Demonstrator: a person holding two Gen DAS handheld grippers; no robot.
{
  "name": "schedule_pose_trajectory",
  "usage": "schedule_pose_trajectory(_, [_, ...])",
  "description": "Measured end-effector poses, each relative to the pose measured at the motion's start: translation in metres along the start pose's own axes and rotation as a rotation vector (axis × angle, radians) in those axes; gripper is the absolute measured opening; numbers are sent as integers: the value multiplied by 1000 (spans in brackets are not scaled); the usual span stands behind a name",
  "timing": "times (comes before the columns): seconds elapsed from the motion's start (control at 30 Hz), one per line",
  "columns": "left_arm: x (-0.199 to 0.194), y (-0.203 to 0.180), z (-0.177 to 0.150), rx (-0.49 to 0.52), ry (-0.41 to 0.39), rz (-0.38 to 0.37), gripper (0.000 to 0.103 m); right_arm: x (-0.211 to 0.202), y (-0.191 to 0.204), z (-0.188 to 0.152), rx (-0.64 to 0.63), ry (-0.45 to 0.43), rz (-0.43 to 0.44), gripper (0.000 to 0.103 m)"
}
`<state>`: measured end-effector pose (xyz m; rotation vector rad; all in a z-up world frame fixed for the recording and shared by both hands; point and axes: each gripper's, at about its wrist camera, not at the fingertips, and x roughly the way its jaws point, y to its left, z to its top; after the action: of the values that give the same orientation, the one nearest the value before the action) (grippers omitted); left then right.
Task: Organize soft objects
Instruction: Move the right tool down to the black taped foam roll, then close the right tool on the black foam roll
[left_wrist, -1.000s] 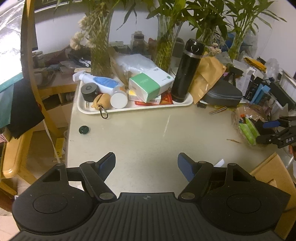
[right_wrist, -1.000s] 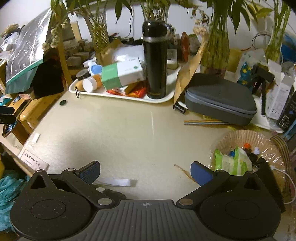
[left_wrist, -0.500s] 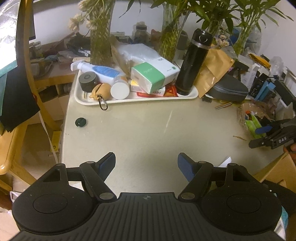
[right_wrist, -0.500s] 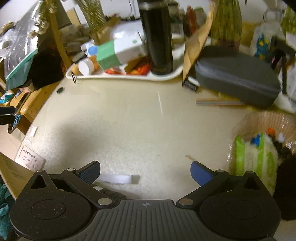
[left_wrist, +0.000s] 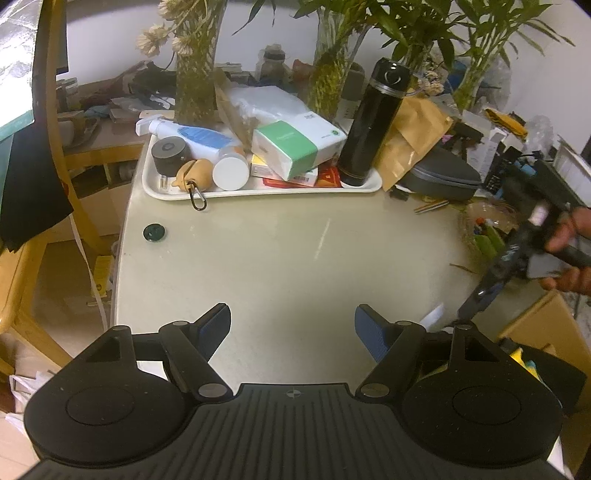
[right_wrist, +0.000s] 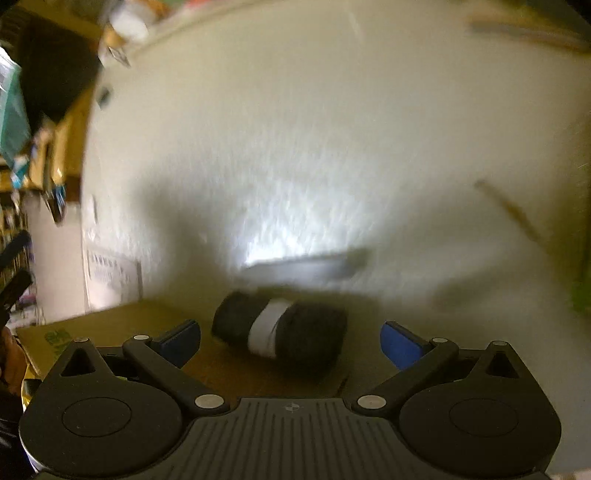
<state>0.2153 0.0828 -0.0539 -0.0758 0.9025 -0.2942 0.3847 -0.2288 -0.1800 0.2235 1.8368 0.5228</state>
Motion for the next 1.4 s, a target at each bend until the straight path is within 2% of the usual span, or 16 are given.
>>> schedule_pose_trajectory(0.17, [-6,7,-8,-22,-2,-4,74,26,27,11,-67,143,-117,103])
schedule_pose_trajectory(0.27, [-8,10,-11,-23,3,-5,74,28,30,14,-74,168,-176,103])
schedule_pose_trajectory(0.57, [-11,21,-14,-34,27,-8,74,40,51,39,-74,249,-160,103])
schedule_pose_trajectory(0.63, [-10,22,-13,-23,38,-1,74,46,56,43,-79,262,-185,103])
schedule_pose_trajectory(0.8, [-8,27,-8,-12,113,-10,74,64,66,50,-96,310,-256,102])
schedule_pose_trajectory(0.87, [-6,31,-2,-23,155,-26,74,68,69,49,-99,323,-265,99])
schedule_pose_trajectory(0.93, [-6,35,5,-41,172,-24,74,71,71,46,-109,324,-288,93])
schedule_pose_trajectory(1.17, [-9,37,29,-48,189,-48,74,68,76,31,-131,283,-249,90])
schedule_pose_trajectory(1.27, [-8,30,38,-21,203,-39,74,50,76,24,-137,226,-229,89])
schedule_pose_trajectory(1.4, [-4,21,51,-17,239,-42,74,17,81,14,-145,105,-214,89])
